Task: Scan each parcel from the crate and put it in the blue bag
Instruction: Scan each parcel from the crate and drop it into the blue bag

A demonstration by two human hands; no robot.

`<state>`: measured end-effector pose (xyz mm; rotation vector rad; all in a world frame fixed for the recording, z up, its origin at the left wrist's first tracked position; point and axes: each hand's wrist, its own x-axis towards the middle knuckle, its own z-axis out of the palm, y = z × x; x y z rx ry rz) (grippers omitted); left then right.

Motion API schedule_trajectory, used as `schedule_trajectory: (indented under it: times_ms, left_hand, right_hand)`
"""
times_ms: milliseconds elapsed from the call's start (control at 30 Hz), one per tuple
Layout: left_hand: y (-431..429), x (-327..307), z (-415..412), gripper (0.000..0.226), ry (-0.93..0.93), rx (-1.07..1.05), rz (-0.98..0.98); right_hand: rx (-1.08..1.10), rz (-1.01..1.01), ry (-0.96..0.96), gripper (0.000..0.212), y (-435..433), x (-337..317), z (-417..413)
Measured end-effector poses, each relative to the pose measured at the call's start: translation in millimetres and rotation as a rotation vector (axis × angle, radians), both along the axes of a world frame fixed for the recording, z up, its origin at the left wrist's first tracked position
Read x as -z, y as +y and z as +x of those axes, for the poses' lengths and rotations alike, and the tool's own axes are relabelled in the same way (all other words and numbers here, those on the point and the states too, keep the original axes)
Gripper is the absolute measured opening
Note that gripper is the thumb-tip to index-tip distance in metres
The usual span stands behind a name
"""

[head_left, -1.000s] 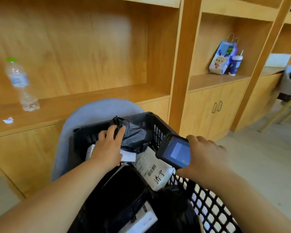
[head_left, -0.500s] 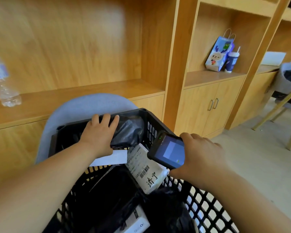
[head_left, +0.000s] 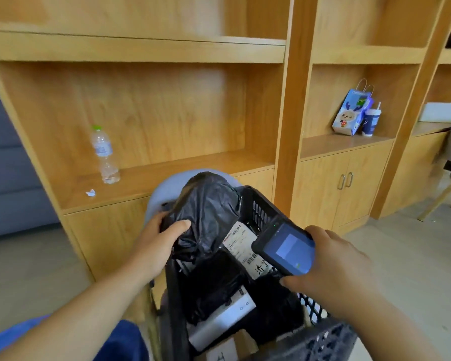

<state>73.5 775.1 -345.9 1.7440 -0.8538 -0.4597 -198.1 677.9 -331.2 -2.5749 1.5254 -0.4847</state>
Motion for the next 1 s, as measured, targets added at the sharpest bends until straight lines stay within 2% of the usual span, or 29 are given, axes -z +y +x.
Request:
schedule_trajectory:
  times_ms: [100,167,400,500,600,700,733,800,867,933,1000]
  left_hand:
    - [54,2,-18,0.008,0.229,-0.007,-0.052]
    - [85,10,-25,0.012,0.22,-0.004,-0.028]
    - [130,32,-37,0.014,-0.075,-0.059,0.097]
    - [127,27,-36,0.042,-0.303,-0.06,0.045]
    - [123,23,-35,0.047,-0.496,-0.023,0.05]
    - [119,20,-35,0.035,-0.444,-0.021,0.117]
    - [118,20,-35,0.038,-0.431,-0.026,0.163]
    - [116,18,-32,0.066,-0.479,-0.053,0.322]
    - [115,18,-27,0.08,-0.564,-0.101,0.468]
    - [115,21,-19,0.069,-0.513,-0.136,0.449]
    - [119,26,-13,0.051,-0.312,-0.146,0.35]
  right_hand:
    - [-0.014,0.064,-0.043,0.087,37,0,-10]
    - [-0.023,0.104,-0.078,0.095,59,3,-14]
    - [-0.071,0.219,-0.073,0.102,107,13,-17]
    - [-0.058,0.243,-0.083,0.098,112,15,-18]
    - [-0.054,0.242,-0.102,0.093,114,17,-20]
    - [-0.051,0.225,-0.101,0.094,113,19,-22]
    - [-0.051,0.218,-0.097,0.094,112,20,-23]
    - [-0.048,0.208,-0.095,0.093,112,22,-23]
    - [-0.045,0.202,-0.097,0.093,112,23,-23]
    - [-0.042,0.198,-0.096,0.092,113,24,-22]
    - [-0.039,0.194,-0.101,0.089,114,25,-21]
